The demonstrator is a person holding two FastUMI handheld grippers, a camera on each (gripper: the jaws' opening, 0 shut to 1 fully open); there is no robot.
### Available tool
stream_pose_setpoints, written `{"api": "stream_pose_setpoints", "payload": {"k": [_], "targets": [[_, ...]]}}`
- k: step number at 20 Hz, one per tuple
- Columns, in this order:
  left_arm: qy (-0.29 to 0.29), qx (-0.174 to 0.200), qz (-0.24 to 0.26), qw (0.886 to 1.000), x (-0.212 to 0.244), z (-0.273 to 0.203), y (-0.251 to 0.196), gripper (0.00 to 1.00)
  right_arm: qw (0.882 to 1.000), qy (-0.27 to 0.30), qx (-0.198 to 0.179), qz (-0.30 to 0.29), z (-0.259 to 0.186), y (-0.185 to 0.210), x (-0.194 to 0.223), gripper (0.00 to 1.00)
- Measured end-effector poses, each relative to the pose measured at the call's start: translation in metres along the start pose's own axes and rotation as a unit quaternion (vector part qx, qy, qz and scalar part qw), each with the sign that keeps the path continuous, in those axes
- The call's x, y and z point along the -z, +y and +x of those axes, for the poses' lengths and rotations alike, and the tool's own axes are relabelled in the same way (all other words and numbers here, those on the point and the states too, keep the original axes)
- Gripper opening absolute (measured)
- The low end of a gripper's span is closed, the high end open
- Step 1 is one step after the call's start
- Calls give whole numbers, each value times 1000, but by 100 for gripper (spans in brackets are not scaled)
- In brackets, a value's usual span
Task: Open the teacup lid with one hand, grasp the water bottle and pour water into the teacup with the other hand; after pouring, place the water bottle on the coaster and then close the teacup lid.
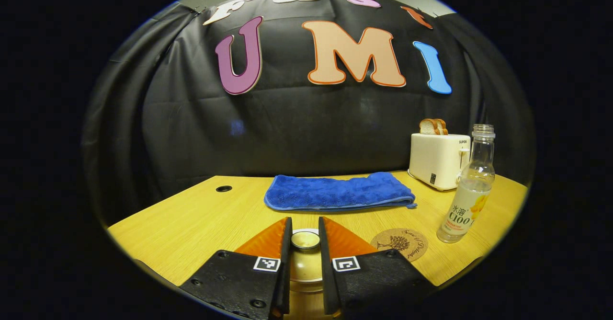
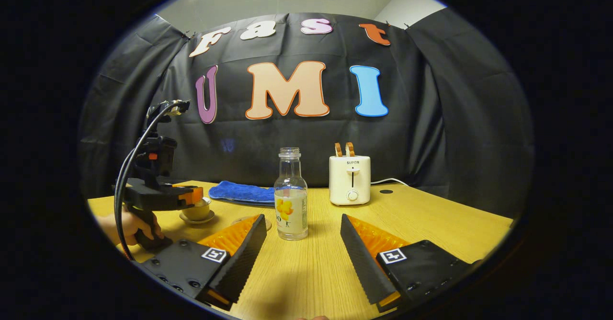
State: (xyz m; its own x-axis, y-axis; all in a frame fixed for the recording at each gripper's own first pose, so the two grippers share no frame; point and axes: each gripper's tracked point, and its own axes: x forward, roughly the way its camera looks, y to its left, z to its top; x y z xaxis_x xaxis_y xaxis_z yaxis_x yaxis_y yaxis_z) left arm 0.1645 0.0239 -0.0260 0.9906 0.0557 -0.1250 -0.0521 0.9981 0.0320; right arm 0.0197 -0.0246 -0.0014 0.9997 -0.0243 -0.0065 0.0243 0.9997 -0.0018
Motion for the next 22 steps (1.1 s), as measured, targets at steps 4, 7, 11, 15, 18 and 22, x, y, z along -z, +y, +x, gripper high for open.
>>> {"api": "stream_pose_setpoints", "payload": {"k": [4,7,11,15,18,22], "targets": [[-18,-5,-15,1000,-5,-6,3,23,1000,-1,0,0,0,0,-1,94],[-65,-7,-17,998,-20,-16,5,23,1000,-1,-3,0,-1,2,-2,94],[-56,1,-19,998,-12,-39,5,21,1000,0,-19,1,4,10,0,100],[-63,28,-16,997,-10,-75,6,21,1000,2,-21,0,22,21,2,94],[-63,25,-16,998,-7,-99,20,21,1000,3,-13,0,43,26,3,94],[-63,23,-14,998,-4,-122,30,21,1000,5,2,-1,73,30,5,94]]}}
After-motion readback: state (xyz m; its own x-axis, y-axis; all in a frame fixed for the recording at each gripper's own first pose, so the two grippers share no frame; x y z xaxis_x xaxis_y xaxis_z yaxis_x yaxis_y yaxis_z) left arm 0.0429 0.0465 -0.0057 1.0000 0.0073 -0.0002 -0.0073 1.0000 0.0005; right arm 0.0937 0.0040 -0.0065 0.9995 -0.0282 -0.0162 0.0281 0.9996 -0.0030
